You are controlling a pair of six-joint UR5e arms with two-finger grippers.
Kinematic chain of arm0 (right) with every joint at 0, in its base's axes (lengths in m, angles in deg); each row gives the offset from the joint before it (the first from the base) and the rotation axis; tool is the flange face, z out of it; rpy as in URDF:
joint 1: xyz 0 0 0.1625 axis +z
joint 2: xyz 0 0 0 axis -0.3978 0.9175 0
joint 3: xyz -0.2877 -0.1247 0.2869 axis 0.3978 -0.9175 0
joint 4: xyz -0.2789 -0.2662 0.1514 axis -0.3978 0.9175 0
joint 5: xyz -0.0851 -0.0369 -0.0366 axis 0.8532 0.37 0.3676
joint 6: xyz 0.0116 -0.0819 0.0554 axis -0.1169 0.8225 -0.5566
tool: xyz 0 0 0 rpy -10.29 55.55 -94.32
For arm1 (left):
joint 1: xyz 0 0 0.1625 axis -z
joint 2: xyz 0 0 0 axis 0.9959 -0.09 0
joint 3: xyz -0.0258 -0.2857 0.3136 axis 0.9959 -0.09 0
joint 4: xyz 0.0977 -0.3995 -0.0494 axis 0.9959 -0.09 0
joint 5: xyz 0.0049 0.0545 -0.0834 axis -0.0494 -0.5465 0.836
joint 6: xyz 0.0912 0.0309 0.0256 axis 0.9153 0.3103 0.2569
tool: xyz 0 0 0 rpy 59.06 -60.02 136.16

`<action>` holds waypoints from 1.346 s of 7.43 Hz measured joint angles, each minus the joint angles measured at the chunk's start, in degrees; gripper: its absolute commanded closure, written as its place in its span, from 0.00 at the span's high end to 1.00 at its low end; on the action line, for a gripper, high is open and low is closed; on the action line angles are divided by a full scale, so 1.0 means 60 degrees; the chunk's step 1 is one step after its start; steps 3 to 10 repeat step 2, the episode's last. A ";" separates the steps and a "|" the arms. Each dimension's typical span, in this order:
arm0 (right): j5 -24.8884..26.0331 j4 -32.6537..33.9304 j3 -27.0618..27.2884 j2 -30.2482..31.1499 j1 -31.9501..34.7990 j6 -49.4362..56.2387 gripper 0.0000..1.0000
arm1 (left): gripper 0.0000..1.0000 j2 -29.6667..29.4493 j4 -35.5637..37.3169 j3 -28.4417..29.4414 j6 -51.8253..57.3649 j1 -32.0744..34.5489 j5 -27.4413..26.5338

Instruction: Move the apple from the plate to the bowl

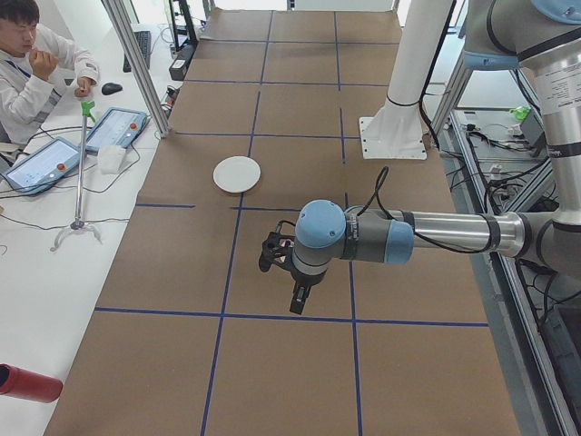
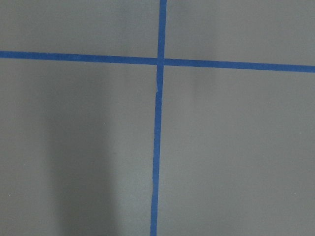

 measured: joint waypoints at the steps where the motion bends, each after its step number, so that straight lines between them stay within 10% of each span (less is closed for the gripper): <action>1: 0.0000 0.0000 0.0003 0.0000 0.0000 0.0000 1.00 | 1.00 -0.0004 0.0005 0.0105 -0.0001 0.0002 0.0112; 10: 0.0000 0.0000 0.0006 0.0000 0.0000 0.0002 1.00 | 1.00 -0.0020 0.0015 0.0150 -0.0001 0.0002 0.0210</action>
